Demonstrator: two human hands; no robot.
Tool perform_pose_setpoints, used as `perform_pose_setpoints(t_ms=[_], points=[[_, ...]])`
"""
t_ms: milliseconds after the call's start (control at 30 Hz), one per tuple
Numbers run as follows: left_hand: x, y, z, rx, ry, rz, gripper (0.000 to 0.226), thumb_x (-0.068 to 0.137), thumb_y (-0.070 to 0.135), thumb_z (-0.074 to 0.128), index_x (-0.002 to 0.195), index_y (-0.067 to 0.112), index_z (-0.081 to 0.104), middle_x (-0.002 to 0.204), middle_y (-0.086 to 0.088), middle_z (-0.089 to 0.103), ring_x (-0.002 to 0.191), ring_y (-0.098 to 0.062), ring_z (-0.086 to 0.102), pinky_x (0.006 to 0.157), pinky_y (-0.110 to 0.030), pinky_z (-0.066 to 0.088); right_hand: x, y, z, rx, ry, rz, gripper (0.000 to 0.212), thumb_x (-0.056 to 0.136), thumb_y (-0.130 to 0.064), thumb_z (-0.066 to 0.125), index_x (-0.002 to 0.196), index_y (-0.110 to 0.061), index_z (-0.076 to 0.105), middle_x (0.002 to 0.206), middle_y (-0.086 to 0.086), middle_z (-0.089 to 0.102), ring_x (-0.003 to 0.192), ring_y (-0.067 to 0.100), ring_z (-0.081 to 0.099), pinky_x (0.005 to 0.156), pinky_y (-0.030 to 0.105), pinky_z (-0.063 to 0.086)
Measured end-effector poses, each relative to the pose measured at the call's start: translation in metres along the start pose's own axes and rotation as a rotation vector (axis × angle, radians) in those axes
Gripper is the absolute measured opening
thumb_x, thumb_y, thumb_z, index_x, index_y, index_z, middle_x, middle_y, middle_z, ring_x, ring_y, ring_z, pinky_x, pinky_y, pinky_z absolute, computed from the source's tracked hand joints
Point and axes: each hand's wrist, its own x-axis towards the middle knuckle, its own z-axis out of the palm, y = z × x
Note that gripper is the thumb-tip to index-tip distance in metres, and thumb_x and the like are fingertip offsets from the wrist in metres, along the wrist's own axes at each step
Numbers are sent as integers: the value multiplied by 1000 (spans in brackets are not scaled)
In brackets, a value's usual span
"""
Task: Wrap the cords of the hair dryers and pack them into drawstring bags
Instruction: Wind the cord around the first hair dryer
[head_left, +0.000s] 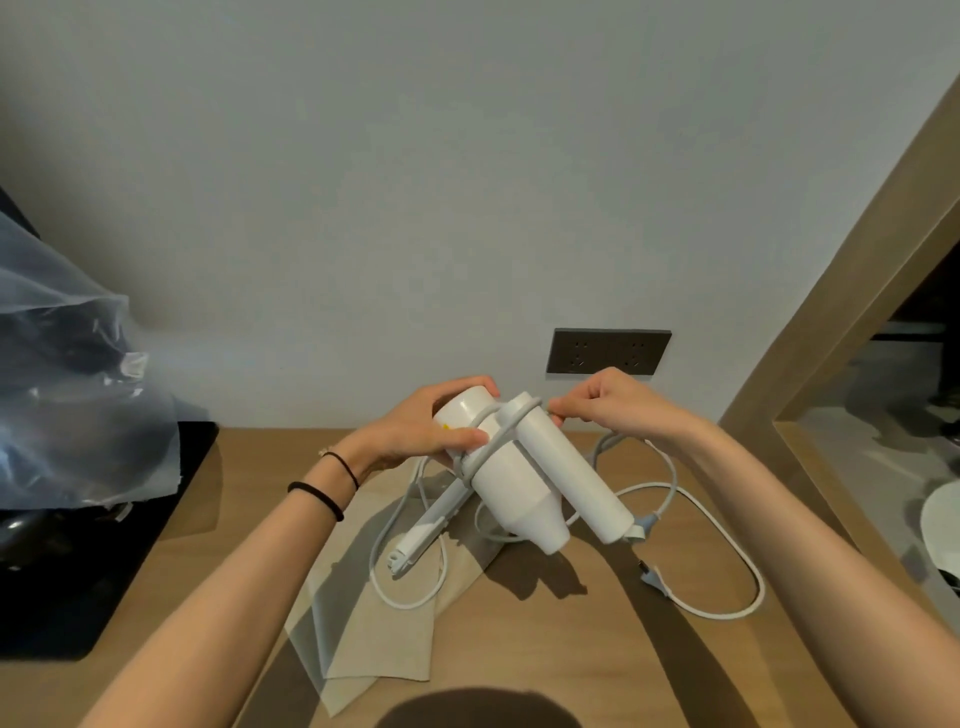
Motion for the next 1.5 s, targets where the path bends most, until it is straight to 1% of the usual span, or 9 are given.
perform_pose_setpoints(t_ms=[100, 233, 333, 667, 833, 1000, 1167, 1300, 1500], points=[[1, 0, 5, 77, 22, 20, 40, 80, 10, 74, 112, 26, 57, 107, 3, 54, 91, -14, 58, 61, -24, 55, -3, -4, 0, -65, -17, -61, 28, 92, -31, 59, 70, -26, 76, 68, 14, 57, 69, 25, 50, 76, 28, 42], [2, -6, 9, 140, 81, 52, 40, 77, 10, 76, 110, 25, 58, 100, 7, 57, 90, -11, 57, 65, -23, 54, -8, -13, 1, -196, 16, -92, 30, 94, -29, 55, 73, -25, 75, 48, -2, 33, 44, 7, 27, 50, 22, 25], [2, -12, 12, 156, 129, 81, 39, 76, 12, 78, 108, 24, 58, 100, 7, 57, 92, -13, 56, 69, -22, 54, -11, -17, 3, -276, 89, -114, 29, 95, -25, 53, 79, -18, 76, 41, -8, 31, 37, 9, 26, 42, 19, 22], [-1, -17, 24, 10, 361, 91, 42, 75, 10, 78, 109, 23, 56, 106, -2, 54, 88, -13, 55, 56, -29, 57, -16, -24, 12, -353, 295, -163, 32, 95, -26, 47, 73, -20, 70, 50, 4, 50, 45, 13, 36, 48, 26, 30], [0, -17, 21, 40, 458, 115, 43, 72, 15, 81, 105, 27, 57, 99, 12, 56, 88, -11, 56, 67, -44, 60, -15, -21, 17, -385, 297, -161, 34, 96, -29, 43, 81, -21, 72, 79, 7, 70, 66, 21, 57, 67, 41, 50], [1, -13, 21, 257, 531, 197, 42, 57, 48, 72, 94, 43, 53, 97, 19, 57, 93, -9, 53, 79, -31, 49, -17, -19, 25, -478, 291, -220, 36, 100, -24, 36, 94, -13, 69, 86, 7, 68, 78, 21, 59, 71, 38, 51], [1, -16, 21, 348, 613, 214, 43, 61, 44, 73, 98, 40, 52, 99, 16, 57, 96, -12, 49, 78, -29, 44, -17, -12, 37, -421, 258, -238, 34, 102, -27, 33, 100, -12, 64, 85, 6, 65, 79, 21, 59, 72, 37, 47], [5, -14, 25, 86, 717, 141, 41, 71, 23, 80, 103, 28, 55, 99, 18, 56, 94, -12, 56, 78, -42, 57, -21, -15, 55, -230, 263, -282, 30, 103, -30, 31, 101, -14, 56, 80, 4, 59, 72, 16, 54, 63, 30, 42], [12, -1, 40, -296, 791, 12, 41, 76, 13, 77, 108, 25, 54, 104, -4, 55, 87, -26, 62, 55, -35, 59, -15, -7, 69, -203, 291, -306, 30, 103, -28, 27, 92, -13, 51, 77, 10, 57, 69, 25, 52, 61, 36, 41]])
